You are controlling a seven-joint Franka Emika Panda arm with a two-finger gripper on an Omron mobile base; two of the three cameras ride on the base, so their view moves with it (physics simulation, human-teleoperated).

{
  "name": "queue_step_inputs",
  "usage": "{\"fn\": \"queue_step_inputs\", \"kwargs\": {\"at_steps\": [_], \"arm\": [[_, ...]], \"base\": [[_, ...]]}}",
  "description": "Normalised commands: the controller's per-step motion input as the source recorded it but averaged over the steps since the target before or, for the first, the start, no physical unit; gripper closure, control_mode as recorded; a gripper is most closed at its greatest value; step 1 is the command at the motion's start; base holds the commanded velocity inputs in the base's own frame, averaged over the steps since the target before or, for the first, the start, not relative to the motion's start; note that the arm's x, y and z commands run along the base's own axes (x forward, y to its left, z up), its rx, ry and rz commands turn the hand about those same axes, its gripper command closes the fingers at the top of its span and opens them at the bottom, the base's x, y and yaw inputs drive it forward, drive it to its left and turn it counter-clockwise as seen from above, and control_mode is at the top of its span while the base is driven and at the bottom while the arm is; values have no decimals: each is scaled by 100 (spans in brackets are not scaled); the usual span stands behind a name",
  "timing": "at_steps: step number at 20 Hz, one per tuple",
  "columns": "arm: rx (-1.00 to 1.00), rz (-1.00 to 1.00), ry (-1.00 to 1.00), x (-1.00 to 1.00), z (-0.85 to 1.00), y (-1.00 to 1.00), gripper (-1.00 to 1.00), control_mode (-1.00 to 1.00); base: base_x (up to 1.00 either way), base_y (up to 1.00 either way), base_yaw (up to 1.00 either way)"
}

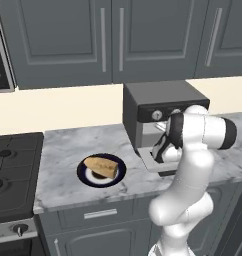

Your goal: Pull the toaster oven rack outwards. Pick up the baguette from the plate and place it on the toaster oven rack. Close the toaster oven door fully and set the temperature to the lowest setting.

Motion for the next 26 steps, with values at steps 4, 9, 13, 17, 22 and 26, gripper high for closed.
{"fn": "queue_step_inputs", "kwargs": {"at_steps": [4,9,13,17,22,26], "arm": [[39,0,52,-95,-24,-6,100,-100],[39,0,45,-100,-8,0,100,-100],[36,0,46,-100,0,0,100,-100],[31,0,42,-100,13,0,100,-100],[26,0,28,-100,41,0,100,-100],[24,0,20,-100,57,-7,100,-100]], "base": [[0,0,0],[0,0,0],[0,0,0],[0,0,0],[0,0,0],[0,0,0]]}}
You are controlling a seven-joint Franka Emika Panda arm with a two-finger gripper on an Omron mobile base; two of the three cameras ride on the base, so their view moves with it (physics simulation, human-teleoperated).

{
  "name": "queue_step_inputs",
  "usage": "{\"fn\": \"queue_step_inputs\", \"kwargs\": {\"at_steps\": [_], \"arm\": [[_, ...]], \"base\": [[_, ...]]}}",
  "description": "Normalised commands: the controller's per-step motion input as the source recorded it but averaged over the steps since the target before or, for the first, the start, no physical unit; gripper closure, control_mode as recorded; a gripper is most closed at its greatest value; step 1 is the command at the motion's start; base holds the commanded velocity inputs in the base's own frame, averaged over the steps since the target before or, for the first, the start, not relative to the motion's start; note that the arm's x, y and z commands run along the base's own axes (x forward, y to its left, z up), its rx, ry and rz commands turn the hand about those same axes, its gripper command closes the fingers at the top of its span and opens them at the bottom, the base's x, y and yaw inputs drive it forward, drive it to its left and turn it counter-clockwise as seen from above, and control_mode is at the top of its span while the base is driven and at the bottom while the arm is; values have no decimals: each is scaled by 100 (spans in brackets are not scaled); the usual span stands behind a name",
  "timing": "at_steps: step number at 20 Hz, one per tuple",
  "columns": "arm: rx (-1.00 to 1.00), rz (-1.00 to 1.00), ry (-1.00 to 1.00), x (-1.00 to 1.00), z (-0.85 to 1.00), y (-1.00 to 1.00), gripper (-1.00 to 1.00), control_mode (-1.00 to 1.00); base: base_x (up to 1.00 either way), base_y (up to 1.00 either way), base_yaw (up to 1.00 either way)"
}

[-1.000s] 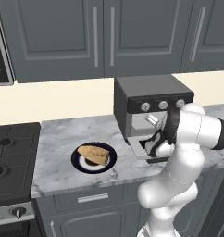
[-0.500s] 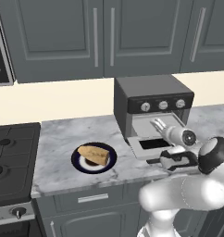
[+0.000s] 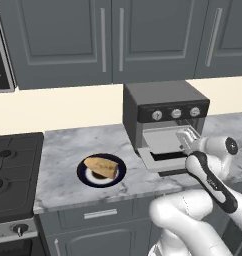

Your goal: Pull the toaster oven rack outwards. Pick up the baguette from the plate and place it on the toaster oven rack. Close the toaster oven door fully and set the temperature to the lowest setting.

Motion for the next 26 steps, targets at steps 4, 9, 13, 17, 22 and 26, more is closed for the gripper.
{"fn": "queue_step_inputs", "kwargs": {"at_steps": [4,9,13,17,22,26], "arm": [[22,0,12,-100,62,-18,100,-100],[19,0,1,-100,67,-21,100,-100],[12,0,0,-100,72,-13,100,-100],[-5,0,-9,-59,81,18,100,-100],[-33,15,-2,-2,80,57,100,-100],[-45,35,0,0,51,79,100,-100]], "base": [[0,0,0],[0,0,0],[0,0,0],[0,0,0],[0,0,0],[0,0,0]]}}
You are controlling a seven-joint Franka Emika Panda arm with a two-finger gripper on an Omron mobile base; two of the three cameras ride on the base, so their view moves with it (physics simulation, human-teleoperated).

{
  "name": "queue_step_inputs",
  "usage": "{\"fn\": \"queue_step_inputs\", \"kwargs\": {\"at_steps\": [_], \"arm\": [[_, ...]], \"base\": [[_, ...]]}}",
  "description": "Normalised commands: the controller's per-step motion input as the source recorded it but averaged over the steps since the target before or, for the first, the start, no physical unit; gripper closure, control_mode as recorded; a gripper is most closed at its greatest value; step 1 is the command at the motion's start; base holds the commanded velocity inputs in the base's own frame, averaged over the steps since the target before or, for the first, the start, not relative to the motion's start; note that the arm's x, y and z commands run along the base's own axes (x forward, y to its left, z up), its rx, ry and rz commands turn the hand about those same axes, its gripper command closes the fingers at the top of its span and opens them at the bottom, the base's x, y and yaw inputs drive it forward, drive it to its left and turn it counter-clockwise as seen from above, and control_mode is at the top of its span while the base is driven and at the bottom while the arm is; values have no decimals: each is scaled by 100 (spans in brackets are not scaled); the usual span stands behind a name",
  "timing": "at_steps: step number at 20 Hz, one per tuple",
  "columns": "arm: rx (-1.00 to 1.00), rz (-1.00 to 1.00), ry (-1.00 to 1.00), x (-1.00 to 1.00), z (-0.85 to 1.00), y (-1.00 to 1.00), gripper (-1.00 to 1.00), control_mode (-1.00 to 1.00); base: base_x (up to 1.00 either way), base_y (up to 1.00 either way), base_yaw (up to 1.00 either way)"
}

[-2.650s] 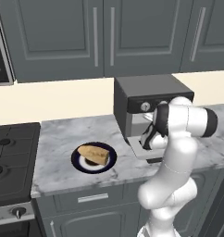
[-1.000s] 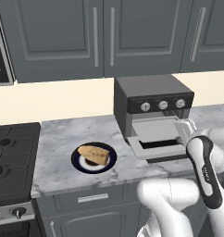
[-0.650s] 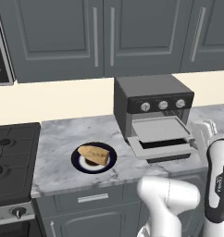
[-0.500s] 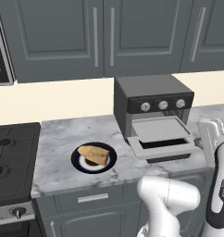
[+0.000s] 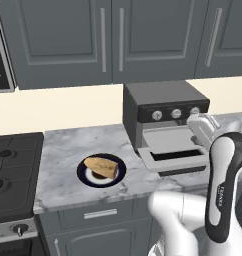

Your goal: Pull the toaster oven rack outwards. Pick up the baguette from the plate and place it on the toaster oven rack. Close the toaster oven door fully and set the temperature to the lowest setting.

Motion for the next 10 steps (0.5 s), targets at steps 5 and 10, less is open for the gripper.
{"fn": "queue_step_inputs", "kwargs": {"at_steps": [5,10], "arm": [[-46,39,7,0,26,67,100,-100],[-38,41,1,0,2,70,100,-100]], "base": [[0,0,0],[0,0,0]]}}
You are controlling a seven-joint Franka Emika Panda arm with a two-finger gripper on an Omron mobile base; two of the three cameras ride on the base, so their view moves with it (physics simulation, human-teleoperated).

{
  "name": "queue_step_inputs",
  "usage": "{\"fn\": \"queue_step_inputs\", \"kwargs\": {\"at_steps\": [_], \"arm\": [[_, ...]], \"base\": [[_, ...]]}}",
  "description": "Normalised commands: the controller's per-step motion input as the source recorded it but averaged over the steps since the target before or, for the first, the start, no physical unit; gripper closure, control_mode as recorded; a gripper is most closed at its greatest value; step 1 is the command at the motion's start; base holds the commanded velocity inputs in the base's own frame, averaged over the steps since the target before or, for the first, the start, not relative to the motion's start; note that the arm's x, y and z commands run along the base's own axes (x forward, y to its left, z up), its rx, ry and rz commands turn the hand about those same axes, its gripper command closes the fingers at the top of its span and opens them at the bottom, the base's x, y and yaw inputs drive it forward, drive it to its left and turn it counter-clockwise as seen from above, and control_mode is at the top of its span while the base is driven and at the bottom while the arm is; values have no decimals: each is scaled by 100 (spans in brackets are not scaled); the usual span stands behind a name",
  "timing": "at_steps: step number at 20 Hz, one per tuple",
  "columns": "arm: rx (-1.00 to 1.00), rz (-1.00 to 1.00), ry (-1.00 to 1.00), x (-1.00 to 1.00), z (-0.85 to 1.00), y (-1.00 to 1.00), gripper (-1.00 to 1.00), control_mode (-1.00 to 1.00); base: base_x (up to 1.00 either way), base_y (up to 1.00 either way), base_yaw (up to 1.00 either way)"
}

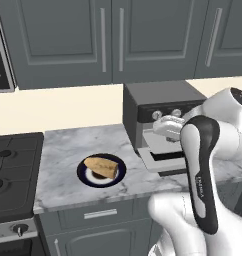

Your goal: Pull the toaster oven rack outwards. Pick up the baguette from the plate and place it on the toaster oven rack. Close the toaster oven door fully and set the temperature to the lowest setting.

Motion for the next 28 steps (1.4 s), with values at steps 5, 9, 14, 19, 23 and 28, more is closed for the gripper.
{"fn": "queue_step_inputs", "kwargs": {"at_steps": [5,9,14,19,23,28], "arm": [[-42,52,0,0,0,82,100,-100],[-22,54,0,-1,-10,16,100,-100],[-14,42,0,5,-24,0,100,-100],[-23,16,0,10,-60,23,100,-100],[-26,6,0,13,-70,46,-100,-100],[-12,6,0,16,-41,20,-100,-100]], "base": [[0,0,0],[0,0,0],[0,0,0],[0,0,0],[0,0,0],[0,0,0]]}}
